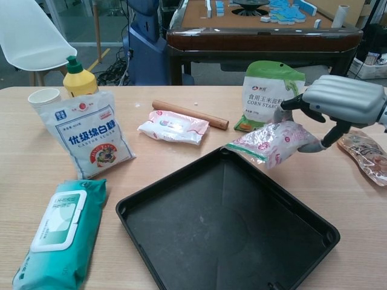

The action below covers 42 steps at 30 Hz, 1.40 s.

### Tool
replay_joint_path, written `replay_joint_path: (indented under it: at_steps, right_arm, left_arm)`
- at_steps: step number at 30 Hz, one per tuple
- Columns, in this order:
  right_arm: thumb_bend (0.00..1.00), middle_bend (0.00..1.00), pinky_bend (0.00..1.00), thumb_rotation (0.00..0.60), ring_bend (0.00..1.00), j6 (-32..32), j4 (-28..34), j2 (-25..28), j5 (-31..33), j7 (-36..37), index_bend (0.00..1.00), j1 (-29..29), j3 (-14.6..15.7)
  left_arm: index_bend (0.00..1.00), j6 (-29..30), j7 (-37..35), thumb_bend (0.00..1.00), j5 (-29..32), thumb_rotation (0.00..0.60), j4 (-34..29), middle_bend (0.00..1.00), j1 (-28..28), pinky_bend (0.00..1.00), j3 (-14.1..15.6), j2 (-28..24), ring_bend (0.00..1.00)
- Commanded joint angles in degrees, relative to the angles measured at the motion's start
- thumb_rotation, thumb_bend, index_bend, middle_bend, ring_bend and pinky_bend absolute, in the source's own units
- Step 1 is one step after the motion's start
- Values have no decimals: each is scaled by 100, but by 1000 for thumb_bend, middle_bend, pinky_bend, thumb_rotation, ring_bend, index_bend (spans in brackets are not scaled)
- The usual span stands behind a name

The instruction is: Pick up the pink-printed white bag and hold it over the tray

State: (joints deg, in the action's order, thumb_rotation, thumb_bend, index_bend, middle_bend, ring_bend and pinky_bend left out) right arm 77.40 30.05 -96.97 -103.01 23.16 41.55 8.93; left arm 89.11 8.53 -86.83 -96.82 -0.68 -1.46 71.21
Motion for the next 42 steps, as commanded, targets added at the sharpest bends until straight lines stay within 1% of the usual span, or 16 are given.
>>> replay_joint_path:
  at_steps: [1, 5, 8, 14, 18, 29, 37, 42]
  right_arm:
    - [699, 837, 596, 600, 723, -184, 715, 471, -170, -709, 968, 226, 83]
    - [698, 837, 597, 600, 724, -448, 1360, 822, -188, -1382, 968, 364, 47]
    - [698, 837, 597, 600, 724, -566, 1705, 989, -185, -1866, 968, 410, -5]
    - [698, 837, 597, 600, 726, -815, 2186, 1218, -168, -2656, 968, 481, -102]
    - [699, 837, 597, 600, 726, -990, 2395, 1300, -157, -3180, 968, 535, -179]
    - [699, 841, 597, 600, 730, -1413, 2895, 1410, -154, -4230, 968, 747, -404]
    - [699, 843, 597, 600, 731, -1751, 3222, 1454, -111, -4854, 971, 851, -508]
    - [698, 844, 597, 600, 731, -1812, 3357, 1436, -27, -4993, 973, 835, -584]
  left_arm:
    - [44, 18, -29, 244, -9, 600, 14, 0, 9, 30, 3, 0, 0]
    - [43, 46, -82, 244, -9, 600, 45, 0, 31, 30, 11, -3, 0]
    - [44, 46, -127, 245, -4, 600, 75, 0, 37, 30, 15, 0, 0]
    - [44, 34, -212, 244, -15, 600, 134, 0, 29, 30, 15, 10, 0]
    - [44, 18, -276, 244, -4, 600, 176, 0, 26, 30, 16, 20, 0]
    - [44, 25, -485, 244, 49, 600, 321, 0, 54, 30, 6, 34, 0]
    - [43, 18, -619, 244, 62, 600, 411, 0, 56, 30, -3, 45, 0]
    - [44, 14, -688, 244, 73, 600, 465, 0, 61, 30, -4, 54, 0]
